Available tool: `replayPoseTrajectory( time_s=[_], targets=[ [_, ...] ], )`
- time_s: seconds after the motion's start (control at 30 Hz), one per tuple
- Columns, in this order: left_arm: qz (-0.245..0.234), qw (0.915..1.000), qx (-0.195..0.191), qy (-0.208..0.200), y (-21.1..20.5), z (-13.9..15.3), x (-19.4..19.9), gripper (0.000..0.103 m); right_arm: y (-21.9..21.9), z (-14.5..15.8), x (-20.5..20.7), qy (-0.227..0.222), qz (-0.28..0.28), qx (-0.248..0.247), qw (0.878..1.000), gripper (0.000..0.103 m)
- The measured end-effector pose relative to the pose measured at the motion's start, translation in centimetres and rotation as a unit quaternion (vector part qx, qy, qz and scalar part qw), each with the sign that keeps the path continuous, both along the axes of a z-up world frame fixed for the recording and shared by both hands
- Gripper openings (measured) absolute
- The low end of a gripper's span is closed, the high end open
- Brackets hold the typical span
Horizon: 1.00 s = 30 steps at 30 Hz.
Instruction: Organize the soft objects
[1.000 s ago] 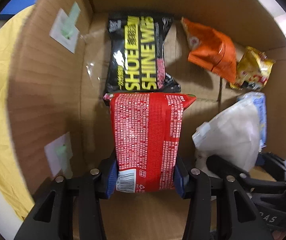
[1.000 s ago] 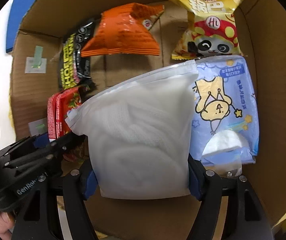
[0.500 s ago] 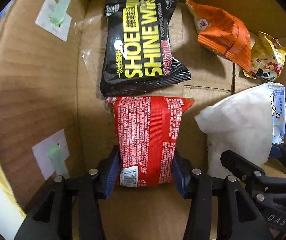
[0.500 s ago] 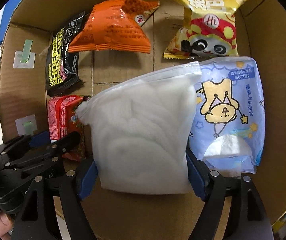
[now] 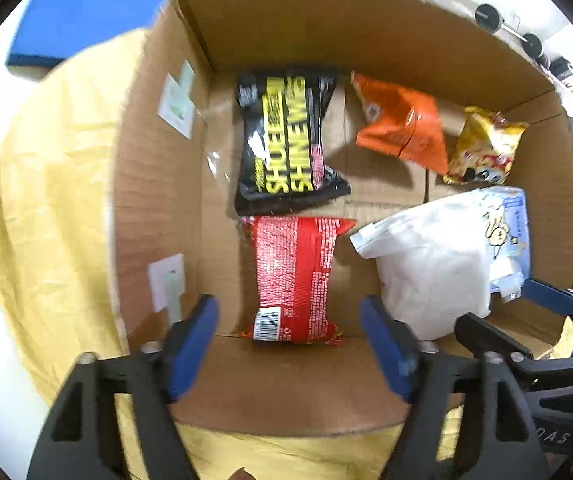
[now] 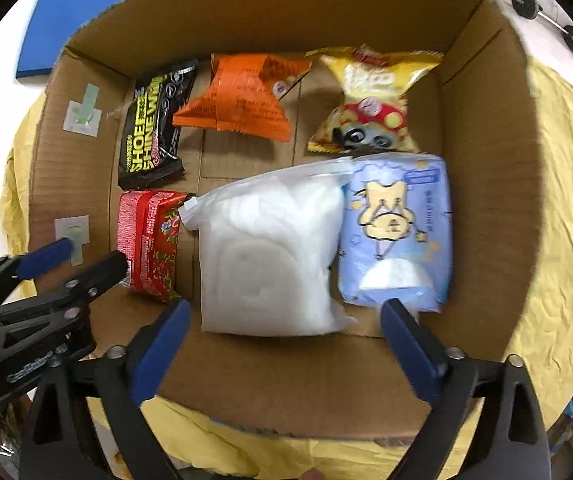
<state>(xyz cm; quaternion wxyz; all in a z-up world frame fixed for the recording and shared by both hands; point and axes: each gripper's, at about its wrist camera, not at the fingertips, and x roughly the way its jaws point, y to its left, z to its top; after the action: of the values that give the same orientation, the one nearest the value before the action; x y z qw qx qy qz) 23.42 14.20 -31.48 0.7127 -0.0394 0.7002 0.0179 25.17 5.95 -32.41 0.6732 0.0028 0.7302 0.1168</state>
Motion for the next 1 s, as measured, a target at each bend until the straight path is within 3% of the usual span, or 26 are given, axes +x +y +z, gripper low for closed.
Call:
replayPoseTrajectory(
  time_s=[0.03, 0.1, 0.23, 0.57, 0.83, 1.0],
  targets=[
    [0.000, 1.0000, 0.005, -0.006, 0.0, 0.6, -0.1, 0.082, -0.2, 0.5, -0.1, -0.004, -0.001, -0.002, 1.000, 0.102],
    [0.003, 0.9998, 0.012, -0.017, 0.1, 1.7, -0.5, 0.095, -0.6, 1.2, -0.3, -0.011, -0.002, -0.003, 1.000, 0.103],
    [0.015, 0.9989, 0.016, -0.042, -0.1, 4.1, -1.7, 0.101, -1.5, 3.4, -1.3, -0.029, -0.007, -0.005, 1.000, 0.103],
    [0.033, 0.9914, 0.007, -0.126, -0.2, 11.5, -6.2, 0.101, -5.7, 12.6, -6.2, -0.096, -0.017, 0.020, 0.995, 0.103],
    [0.036, 0.9774, 0.024, -0.207, -2.1, 19.6, -12.0, 0.101, -9.3, 22.8, -12.1, -0.183, -0.027, 0.040, 0.982, 0.103],
    [0.034, 0.9675, 0.039, -0.247, -2.7, 23.7, -14.8, 0.101, -10.8, 27.5, -15.2, -0.233, -0.032, 0.035, 0.971, 0.103]
  ],
)
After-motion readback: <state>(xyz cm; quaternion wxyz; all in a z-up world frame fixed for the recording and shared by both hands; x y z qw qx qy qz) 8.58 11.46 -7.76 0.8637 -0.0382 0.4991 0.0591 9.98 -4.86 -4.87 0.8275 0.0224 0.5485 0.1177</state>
